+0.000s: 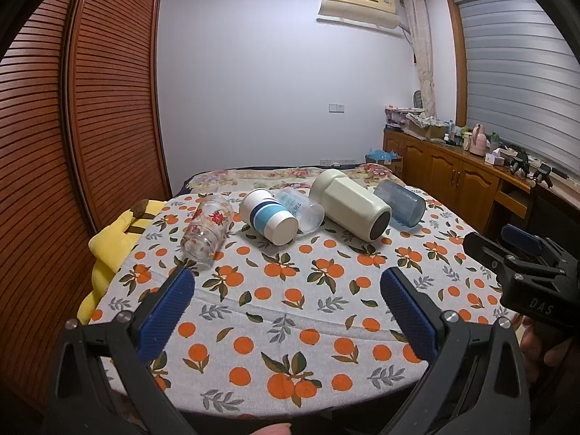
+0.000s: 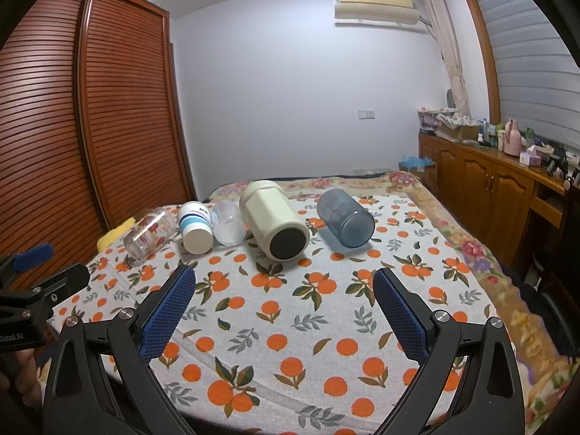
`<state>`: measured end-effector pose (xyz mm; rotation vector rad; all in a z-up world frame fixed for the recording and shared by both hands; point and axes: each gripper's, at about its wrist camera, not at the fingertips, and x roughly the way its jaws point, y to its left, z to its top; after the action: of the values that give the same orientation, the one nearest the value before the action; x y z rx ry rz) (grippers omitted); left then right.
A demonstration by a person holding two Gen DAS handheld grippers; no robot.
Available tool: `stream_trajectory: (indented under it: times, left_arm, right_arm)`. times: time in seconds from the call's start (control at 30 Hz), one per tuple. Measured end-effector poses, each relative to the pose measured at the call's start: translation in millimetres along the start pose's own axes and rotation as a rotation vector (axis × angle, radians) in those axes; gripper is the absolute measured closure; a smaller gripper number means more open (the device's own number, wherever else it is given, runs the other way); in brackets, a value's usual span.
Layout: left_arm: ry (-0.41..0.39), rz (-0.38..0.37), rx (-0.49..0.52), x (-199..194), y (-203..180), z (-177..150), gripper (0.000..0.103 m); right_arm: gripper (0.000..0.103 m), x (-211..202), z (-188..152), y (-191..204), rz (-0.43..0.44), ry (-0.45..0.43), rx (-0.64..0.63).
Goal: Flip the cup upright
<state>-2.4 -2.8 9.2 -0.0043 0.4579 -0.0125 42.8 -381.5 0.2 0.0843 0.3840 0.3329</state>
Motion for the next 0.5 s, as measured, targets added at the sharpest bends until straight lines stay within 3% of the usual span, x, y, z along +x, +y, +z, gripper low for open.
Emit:
stream_trajectory:
  times: [0.5]
  left_arm:
    - [0.075, 0.009, 0.022, 32.8, 24.5, -1.0, 0.000]
  right_arm:
    - [0.003, 32.1, 1.4, 13.8, 0.066, 0.052, -0.037]
